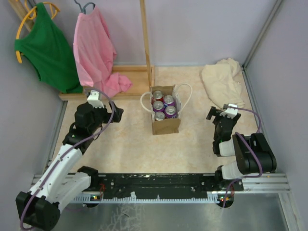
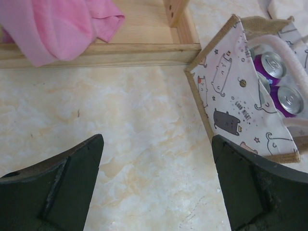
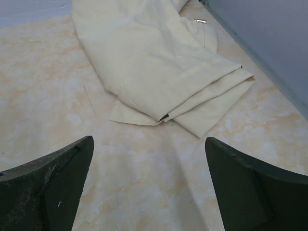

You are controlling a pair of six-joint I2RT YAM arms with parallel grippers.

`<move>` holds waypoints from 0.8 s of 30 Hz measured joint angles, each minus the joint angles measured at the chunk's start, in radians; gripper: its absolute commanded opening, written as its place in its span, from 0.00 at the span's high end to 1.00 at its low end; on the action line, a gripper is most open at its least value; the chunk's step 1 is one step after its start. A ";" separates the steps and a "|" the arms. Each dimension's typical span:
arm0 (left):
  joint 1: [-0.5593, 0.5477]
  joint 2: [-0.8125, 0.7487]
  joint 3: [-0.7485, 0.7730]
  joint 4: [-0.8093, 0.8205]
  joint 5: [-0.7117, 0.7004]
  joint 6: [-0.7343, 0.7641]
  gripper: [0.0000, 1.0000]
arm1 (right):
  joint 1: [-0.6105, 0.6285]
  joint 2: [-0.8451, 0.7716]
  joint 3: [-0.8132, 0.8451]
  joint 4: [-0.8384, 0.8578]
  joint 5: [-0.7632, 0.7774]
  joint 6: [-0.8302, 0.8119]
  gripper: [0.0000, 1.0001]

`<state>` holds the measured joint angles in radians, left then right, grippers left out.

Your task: Take the beverage out of the canvas bag

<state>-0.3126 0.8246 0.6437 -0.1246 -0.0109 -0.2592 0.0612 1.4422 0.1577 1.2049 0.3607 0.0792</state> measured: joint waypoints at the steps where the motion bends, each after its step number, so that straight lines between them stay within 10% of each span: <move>1: 0.000 0.004 0.002 0.002 0.018 0.008 0.00 | 0.000 0.000 0.000 0.000 0.000 0.000 0.01; 24: -0.284 0.539 0.737 -0.171 0.294 0.239 0.01 | 0.000 0.000 0.000 0.000 0.000 0.000 0.01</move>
<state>-0.5964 1.3640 1.3811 -0.2951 0.2832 -0.0200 0.0612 1.4422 0.1577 1.2049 0.3607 0.0792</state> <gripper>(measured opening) 0.996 0.991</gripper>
